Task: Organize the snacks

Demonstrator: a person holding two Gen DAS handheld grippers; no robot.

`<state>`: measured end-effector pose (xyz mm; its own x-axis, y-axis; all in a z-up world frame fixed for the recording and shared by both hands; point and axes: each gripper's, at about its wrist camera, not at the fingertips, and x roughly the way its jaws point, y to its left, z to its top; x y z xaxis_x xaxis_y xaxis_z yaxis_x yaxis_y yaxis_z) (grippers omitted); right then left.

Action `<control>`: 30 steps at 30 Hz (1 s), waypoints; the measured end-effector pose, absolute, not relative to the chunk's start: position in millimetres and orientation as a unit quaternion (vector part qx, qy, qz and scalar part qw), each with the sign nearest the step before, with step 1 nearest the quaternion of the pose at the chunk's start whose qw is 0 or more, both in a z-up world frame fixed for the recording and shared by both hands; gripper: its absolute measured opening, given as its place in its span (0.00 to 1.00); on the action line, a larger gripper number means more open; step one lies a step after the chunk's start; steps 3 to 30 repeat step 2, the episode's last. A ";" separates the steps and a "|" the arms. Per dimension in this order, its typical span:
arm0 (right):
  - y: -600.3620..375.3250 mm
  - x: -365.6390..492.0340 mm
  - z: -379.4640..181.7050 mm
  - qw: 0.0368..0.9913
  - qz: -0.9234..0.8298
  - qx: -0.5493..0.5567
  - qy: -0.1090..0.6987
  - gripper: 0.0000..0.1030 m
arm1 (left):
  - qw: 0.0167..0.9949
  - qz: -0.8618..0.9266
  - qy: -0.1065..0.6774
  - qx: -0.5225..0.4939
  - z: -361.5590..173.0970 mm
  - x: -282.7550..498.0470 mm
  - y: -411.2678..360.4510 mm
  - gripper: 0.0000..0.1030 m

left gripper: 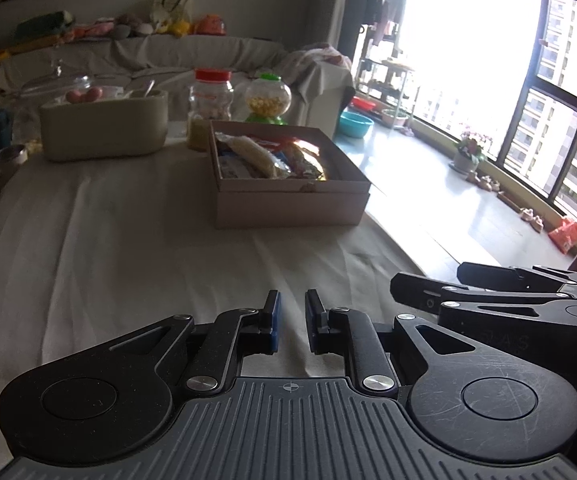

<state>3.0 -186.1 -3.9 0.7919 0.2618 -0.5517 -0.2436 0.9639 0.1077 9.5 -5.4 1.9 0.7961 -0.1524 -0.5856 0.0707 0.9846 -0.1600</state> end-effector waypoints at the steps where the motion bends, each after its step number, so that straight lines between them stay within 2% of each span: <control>1: -185.6 6.5 -6.3 0.949 0.138 0.012 0.285 0.84 | 0.944 -0.052 0.316 -0.073 1.3 13.3 -0.4 0.17; 2: -183.9 13.1 -9.2 0.951 0.145 0.005 0.273 0.89 | 0.944 -0.045 0.318 -0.078 0.8 17.4 5.9 0.17; 30: -183.9 13.1 -9.2 0.951 0.145 0.005 0.273 0.89 | 0.944 -0.045 0.318 -0.078 0.8 17.4 5.9 0.17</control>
